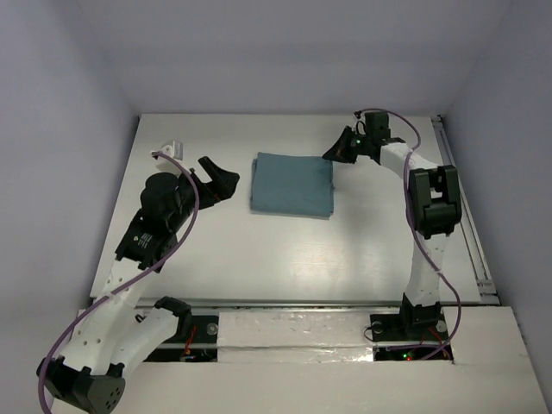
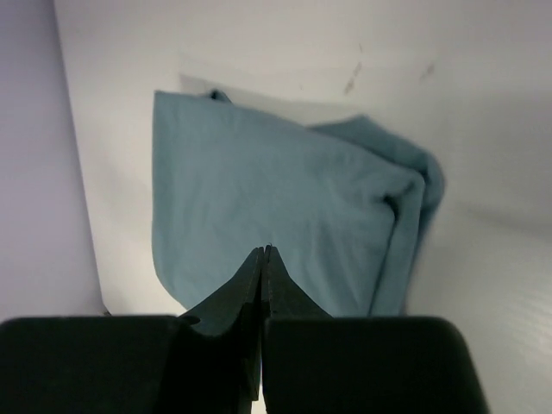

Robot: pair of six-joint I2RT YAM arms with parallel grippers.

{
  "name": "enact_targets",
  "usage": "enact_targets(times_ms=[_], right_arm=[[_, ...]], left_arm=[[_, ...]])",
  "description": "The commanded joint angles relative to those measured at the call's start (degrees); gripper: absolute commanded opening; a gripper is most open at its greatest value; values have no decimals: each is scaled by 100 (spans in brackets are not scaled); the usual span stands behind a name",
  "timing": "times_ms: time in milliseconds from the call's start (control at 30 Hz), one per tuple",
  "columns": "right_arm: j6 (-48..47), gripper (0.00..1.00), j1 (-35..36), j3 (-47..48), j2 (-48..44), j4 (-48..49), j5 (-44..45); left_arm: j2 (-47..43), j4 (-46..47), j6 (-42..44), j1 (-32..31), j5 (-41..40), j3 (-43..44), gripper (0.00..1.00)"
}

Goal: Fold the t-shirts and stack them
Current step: Fold the long partially folded tshirt into a neat square

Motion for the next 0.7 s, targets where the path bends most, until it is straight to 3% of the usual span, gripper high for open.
enact_targets(times_ms=[0,300,667], right_arm=[[157,0,14,565,424,224,-180],[87,0,14,1392,1058,-154,-22],[604,0,-196,760,1270,451,242]], left_arm=[[-80,-86,27,14,-39,-99,95],[-88,-332,159,14,-241,76,95],[-45,-579,396,14,-558,525,95]])
